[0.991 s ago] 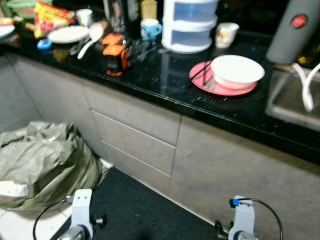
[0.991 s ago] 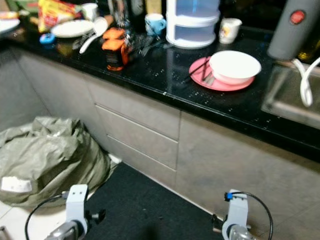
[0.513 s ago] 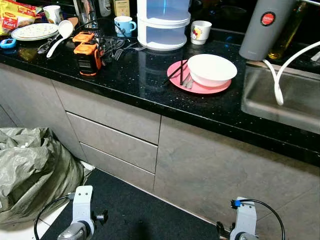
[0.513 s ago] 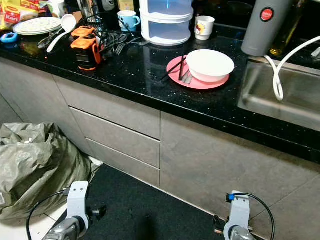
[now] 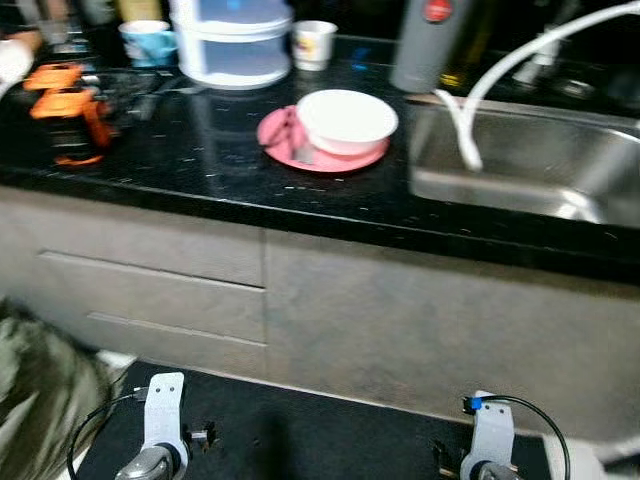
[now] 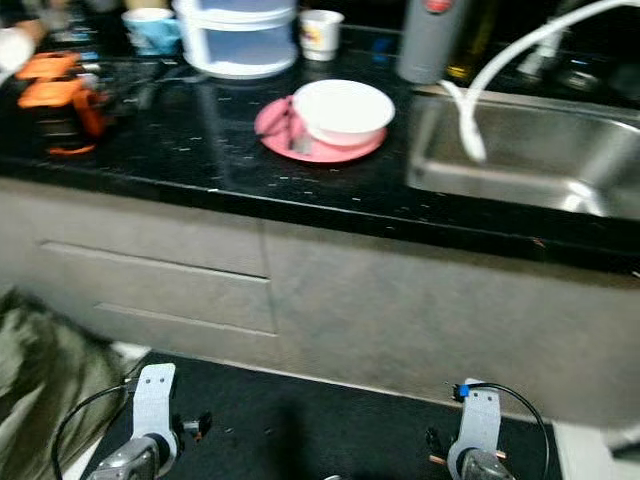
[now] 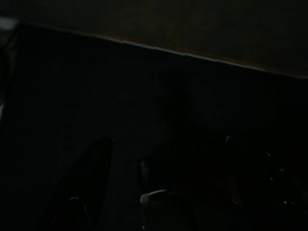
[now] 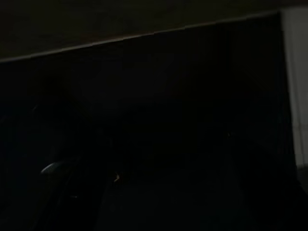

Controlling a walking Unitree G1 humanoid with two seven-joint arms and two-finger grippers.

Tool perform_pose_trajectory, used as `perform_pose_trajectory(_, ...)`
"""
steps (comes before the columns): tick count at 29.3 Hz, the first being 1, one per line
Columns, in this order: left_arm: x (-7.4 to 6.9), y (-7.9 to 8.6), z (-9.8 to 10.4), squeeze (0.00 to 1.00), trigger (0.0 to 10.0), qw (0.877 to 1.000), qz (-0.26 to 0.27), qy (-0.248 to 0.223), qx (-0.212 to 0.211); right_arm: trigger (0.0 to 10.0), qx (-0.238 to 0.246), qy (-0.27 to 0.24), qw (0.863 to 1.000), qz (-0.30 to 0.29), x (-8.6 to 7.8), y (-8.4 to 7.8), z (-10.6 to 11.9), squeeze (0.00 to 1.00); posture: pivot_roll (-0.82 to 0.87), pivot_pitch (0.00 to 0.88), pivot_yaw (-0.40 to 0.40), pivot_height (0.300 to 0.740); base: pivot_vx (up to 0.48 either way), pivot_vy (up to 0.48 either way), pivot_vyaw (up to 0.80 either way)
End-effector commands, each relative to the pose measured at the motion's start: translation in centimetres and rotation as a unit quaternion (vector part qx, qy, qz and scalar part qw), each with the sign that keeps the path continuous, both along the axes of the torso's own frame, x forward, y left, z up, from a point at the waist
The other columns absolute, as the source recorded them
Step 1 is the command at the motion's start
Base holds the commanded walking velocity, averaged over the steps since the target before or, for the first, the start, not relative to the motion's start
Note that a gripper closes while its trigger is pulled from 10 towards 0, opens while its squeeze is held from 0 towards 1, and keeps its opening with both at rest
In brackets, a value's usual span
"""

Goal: Kitchen organization

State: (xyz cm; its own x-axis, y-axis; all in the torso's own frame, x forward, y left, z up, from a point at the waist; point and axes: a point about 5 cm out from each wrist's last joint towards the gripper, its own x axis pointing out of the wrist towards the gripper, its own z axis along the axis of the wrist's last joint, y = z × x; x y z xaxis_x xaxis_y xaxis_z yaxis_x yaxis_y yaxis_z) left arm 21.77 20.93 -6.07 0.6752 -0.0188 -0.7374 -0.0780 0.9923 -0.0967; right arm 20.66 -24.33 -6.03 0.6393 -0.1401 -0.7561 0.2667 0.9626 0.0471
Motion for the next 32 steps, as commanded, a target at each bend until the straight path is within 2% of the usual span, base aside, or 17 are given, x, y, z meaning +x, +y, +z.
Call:
perform_pose_trajectory(1,-0.7,0.1,-0.4,0.00,10.0,1.000,0.002,0.012,0.002,10.0,0.003,0.012,1.000,0.006,-0.5,0.2,-0.4,0.00,0.02,0.101,-0.025,0.740,0.000,0.000,-0.80)
perform_pose_trajectory(3,-0.7,0.1,-0.4,0.00,10.0,1.000,0.001,0.013,0.004,10.0,0.001,0.008,1.000,0.008,-0.5,0.2,-0.3,0.00,0.02,0.097,-0.026,0.740,0.000,0.000,-0.76)
perform_pose_trajectory(8,-0.8,0.2,-0.4,0.00,10.0,1.000,0.001,0.012,0.003,10.0,0.001,-0.012,1.000,0.028,-0.2,0.3,-0.1,0.00,0.02,0.090,-0.027,0.740,0.000,0.000,0.00)
perform_pose_trajectory(15,-1.2,0.2,-0.7,0.00,10.0,1.000,-0.003,0.021,0.005,10.0,-0.004,-0.012,0.999,0.042,-0.1,0.3,0.0,0.00,0.02,0.084,-0.027,0.740,0.000,0.000,0.00)
perform_pose_trajectory(32,-2.0,1.0,-1.0,0.00,10.0,0.999,0.000,0.041,0.018,10.0,-0.008,-0.001,0.998,0.063,-0.2,0.4,-0.1,0.00,0.03,0.098,-0.025,0.740,0.273,0.000,0.00)
